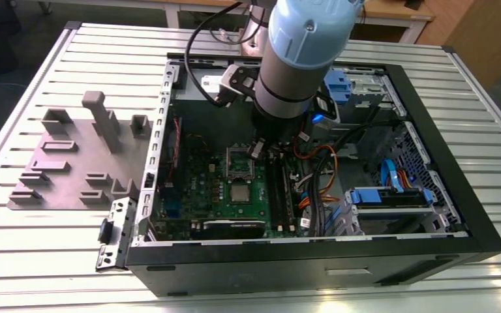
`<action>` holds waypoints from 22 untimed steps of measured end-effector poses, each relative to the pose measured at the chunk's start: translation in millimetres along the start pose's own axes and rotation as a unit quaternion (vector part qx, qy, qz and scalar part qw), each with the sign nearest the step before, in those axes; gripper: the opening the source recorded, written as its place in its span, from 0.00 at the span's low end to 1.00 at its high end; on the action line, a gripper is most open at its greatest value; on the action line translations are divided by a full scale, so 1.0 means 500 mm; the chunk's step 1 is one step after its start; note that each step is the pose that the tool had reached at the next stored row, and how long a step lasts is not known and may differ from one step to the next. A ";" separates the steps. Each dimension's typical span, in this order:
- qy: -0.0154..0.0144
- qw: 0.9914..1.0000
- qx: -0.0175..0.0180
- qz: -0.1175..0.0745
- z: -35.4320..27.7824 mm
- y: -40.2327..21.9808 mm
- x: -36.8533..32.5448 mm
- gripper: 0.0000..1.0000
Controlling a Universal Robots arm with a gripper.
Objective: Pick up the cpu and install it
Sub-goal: 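Close the cpu cover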
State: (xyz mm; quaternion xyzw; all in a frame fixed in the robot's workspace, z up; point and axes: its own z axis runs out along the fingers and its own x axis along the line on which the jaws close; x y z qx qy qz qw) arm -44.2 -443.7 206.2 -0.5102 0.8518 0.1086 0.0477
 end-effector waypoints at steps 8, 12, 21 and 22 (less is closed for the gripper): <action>0.002 1.000 0.001 0.000 -0.005 0.002 0.001 0.11; 0.003 1.000 0.001 0.000 -0.007 0.004 0.001 0.11; 0.004 1.000 0.002 0.000 -0.017 0.007 0.000 0.11; 0.004 1.000 0.002 0.000 -0.018 0.007 0.000 0.11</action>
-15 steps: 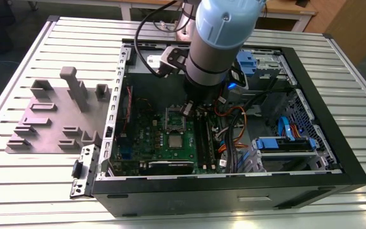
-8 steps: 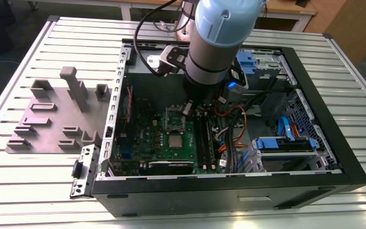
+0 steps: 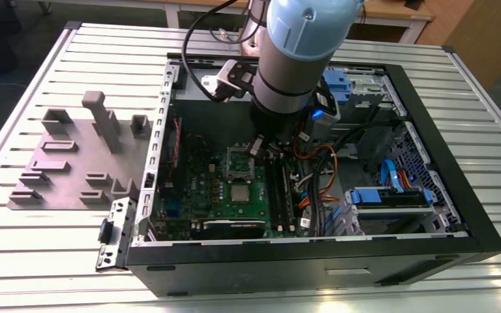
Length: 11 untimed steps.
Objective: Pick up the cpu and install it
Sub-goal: 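Close the cpu cover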
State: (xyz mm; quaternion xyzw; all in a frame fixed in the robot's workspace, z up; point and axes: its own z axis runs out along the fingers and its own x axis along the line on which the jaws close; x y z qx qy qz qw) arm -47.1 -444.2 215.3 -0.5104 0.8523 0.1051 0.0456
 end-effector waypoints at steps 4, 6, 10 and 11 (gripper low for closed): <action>0.000 1.000 0.000 0.000 -0.005 0.001 0.000 0.11; 0.000 1.000 0.000 0.000 -0.007 0.002 0.000 0.11; 0.000 1.000 0.000 0.000 -0.009 0.003 0.000 0.11; 0.001 1.000 0.000 0.000 -0.010 0.003 0.000 0.11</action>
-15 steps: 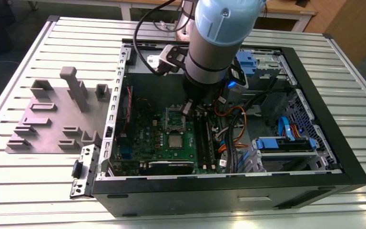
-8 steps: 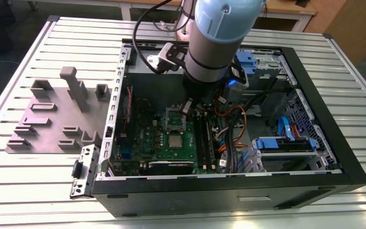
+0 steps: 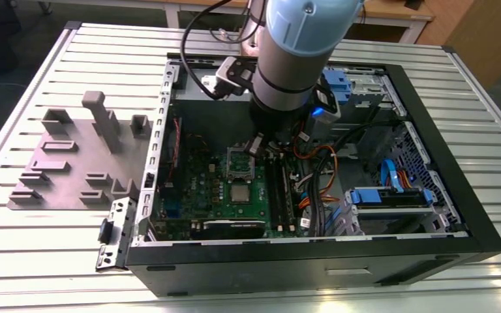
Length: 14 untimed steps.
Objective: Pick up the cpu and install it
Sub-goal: 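Close the cpu cover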
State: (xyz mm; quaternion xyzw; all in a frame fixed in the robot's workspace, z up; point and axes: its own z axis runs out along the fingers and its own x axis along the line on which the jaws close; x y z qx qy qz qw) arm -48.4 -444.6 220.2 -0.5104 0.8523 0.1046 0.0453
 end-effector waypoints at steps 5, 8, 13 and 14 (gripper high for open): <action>0.000 1.000 0.000 0.000 -0.003 0.002 0.001 0.11; 0.000 1.000 0.000 0.000 -0.005 0.002 0.001 0.11; 0.000 1.000 0.000 0.000 -0.008 0.004 0.001 0.11; 0.000 1.000 0.000 0.000 -0.009 0.004 0.001 0.11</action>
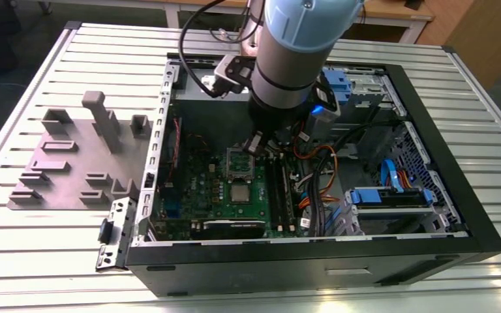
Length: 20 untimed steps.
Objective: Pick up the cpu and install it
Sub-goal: 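Close the cpu cover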
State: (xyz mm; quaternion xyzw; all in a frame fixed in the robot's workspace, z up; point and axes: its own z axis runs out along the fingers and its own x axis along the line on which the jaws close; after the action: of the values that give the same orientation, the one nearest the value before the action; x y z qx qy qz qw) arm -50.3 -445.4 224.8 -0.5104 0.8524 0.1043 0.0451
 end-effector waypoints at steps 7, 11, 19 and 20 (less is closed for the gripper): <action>0.000 1.000 0.000 0.000 -0.005 0.001 0.000 0.11; 0.000 1.000 0.000 0.000 -0.008 0.002 0.001 0.11; 0.000 1.000 0.000 0.000 -0.014 0.002 0.003 0.11; 0.000 1.000 0.000 0.000 -0.014 0.003 0.004 0.11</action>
State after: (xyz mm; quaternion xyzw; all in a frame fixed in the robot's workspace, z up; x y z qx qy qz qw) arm -52.2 -448.1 231.5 -0.5105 0.8523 0.1043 0.0451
